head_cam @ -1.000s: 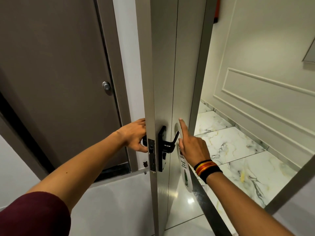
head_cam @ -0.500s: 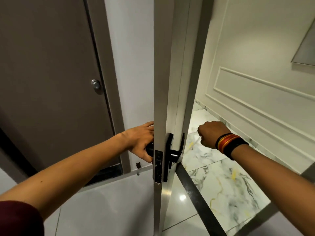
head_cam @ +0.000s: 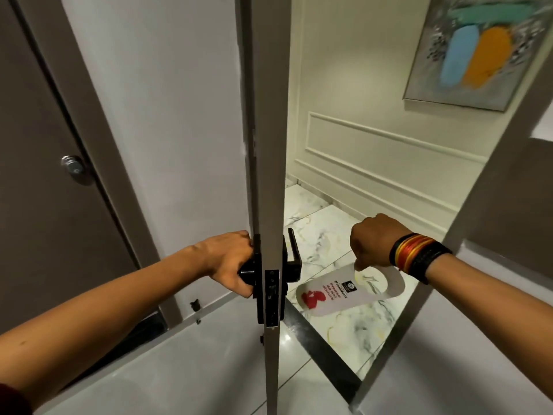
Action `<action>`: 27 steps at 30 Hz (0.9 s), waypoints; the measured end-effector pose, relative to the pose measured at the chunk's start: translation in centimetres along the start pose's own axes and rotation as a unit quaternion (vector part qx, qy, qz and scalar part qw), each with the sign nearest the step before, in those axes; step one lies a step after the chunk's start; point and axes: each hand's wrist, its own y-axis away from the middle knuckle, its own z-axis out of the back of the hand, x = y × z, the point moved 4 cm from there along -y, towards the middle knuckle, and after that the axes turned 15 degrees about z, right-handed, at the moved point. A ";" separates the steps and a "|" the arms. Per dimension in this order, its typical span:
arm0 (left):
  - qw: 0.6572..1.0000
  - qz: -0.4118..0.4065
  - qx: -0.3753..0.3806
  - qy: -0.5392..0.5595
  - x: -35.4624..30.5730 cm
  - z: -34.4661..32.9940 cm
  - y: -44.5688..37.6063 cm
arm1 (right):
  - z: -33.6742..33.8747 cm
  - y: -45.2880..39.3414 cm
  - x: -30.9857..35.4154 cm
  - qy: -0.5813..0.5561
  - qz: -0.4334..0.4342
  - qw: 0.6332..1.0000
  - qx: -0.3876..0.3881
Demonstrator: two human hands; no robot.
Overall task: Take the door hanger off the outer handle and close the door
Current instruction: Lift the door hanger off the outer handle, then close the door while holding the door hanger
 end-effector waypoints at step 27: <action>0.958 0.111 -0.069 0.254 -13.6 -4.3 -20.7 | -9.3 23.3 -8.0 -0.501 -0.295 0.733 -0.354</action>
